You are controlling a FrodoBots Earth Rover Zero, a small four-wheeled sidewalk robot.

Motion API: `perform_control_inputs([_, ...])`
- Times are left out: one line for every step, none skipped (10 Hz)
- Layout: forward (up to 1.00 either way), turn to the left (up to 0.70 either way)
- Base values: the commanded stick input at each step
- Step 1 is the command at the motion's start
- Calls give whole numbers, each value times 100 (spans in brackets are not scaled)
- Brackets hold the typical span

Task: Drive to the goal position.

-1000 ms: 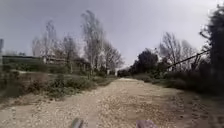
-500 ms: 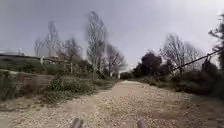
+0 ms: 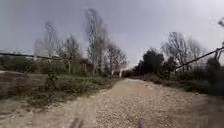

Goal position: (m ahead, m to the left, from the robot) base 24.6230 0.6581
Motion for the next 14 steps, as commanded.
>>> perform_control_inputs([58,0])
perform_control_inputs([58,0])
perform_control_inputs([58,0])
perform_control_inputs([58,-4])
perform_control_inputs([58,-43])
perform_control_inputs([58,-58])
perform_control_inputs([58,-58])
perform_control_inputs([58,-58])
perform_control_inputs([65,-33])
perform_control_inputs([65,-33])
perform_control_inputs([67,-33])
perform_control_inputs([67,-33])
perform_control_inputs([61,-46])
perform_control_inputs([52,-10])
